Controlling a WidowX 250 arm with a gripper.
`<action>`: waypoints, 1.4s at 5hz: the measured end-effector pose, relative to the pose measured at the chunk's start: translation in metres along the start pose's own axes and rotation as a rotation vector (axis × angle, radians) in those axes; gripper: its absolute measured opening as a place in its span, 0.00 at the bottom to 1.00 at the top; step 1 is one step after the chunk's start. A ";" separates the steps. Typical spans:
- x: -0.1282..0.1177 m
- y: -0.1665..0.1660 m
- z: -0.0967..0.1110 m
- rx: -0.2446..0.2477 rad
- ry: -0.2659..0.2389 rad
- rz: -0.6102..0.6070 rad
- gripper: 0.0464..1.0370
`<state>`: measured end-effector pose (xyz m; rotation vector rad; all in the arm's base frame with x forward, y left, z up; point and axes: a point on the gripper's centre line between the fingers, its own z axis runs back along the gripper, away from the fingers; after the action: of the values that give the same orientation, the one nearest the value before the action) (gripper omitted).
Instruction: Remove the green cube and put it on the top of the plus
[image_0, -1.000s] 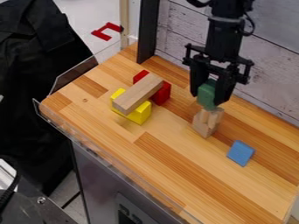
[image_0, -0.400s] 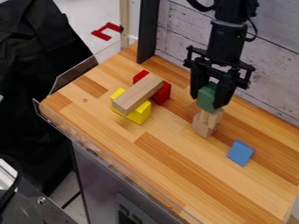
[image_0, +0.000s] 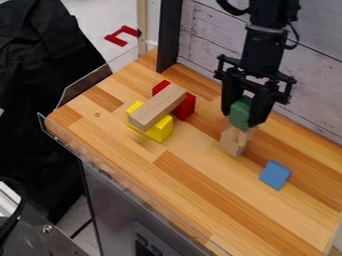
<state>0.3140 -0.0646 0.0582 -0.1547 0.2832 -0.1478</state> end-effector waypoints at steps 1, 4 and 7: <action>0.000 -0.002 -0.001 -0.004 0.003 0.003 0.58; -0.009 -0.001 0.029 0.022 -0.092 0.094 0.97; -0.046 0.015 0.073 0.134 -0.180 0.160 0.96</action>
<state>0.2934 -0.0330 0.1368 -0.0122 0.1045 0.0060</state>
